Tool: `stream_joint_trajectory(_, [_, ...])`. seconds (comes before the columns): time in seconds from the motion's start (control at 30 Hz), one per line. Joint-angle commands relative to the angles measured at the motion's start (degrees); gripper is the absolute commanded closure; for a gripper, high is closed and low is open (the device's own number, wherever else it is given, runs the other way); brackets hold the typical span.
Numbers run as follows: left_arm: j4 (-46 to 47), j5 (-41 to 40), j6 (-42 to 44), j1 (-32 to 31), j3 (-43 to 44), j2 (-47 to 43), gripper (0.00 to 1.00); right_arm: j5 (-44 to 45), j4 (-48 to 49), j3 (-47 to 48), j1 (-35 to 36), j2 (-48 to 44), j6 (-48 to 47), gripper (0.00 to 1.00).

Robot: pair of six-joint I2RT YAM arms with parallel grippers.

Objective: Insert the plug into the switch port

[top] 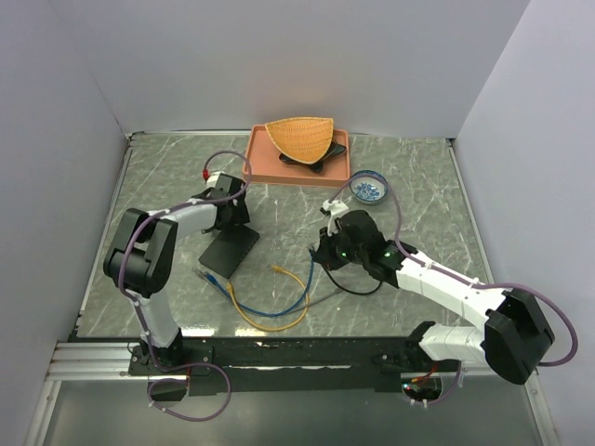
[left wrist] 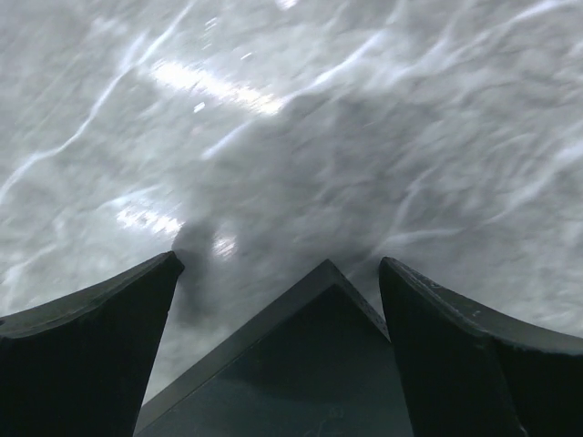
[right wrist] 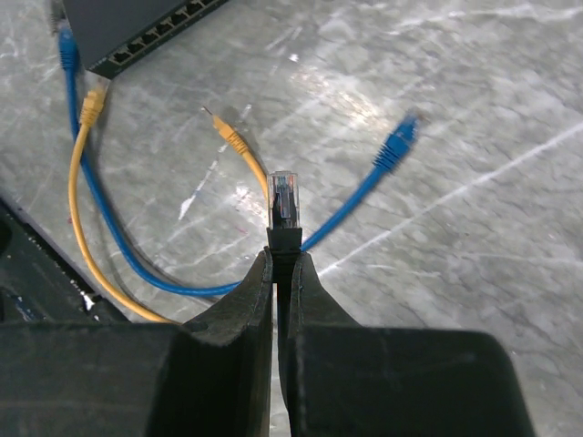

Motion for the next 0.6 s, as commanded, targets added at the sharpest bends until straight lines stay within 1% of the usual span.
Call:
stream_joint_trajectory(0.0, [-3.56, -1.28, -1.13, 1.07, -0.94, -4.96, 0.01, 1.96, 0.82, 5.18, 2.51, 1.38, -0.9, 1.0])
stream_joint_trajectory(0.1, [-2.86, -1.03, -0.44, 1.07, -0.84, -10.14, 0.01, 3.1, -0.32, 7.29, 3.91, 1.82, -2.12, 1.0])
stream_joint_trajectory(0.13, [-2.68, -0.59, -0.43, 1.07, -1.02, -13.29, 0.01, 3.45, -0.76, 7.74, 4.35, 1.91, -2.39, 1.0])
stream_joint_trajectory(0.17, [-2.68, 0.28, -0.52, 1.07, -1.28, -14.97, 0.03, 3.98, -1.29, 8.27, 4.62, 2.0, -2.74, 1.0])
stream_joint_trajectory(0.33, [-1.37, 5.29, 0.1, 1.07, -3.74, -26.56, 0.04, 3.9, -2.35, 11.17, 6.82, 2.79, -5.2, 1.0])
stream_joint_trajectory(0.43, [-1.71, 6.62, -1.65, 1.07, -5.94, -32.1, 0.04, 3.02, -2.61, 12.92, 8.13, 4.19, -6.26, 1.0])
stream_joint_trajectory(0.53, [-0.84, 6.1, -3.77, 1.07, -10.41, -36.85, 0.04, 2.05, -2.61, 14.68, 9.54, 6.12, -7.14, 1.0])
stream_joint_trajectory(0.57, [-0.31, 5.66, -4.29, 1.15, -13.12, -37.83, 0.04, 1.96, -2.61, 15.21, 10.07, 6.74, -7.31, 1.0])
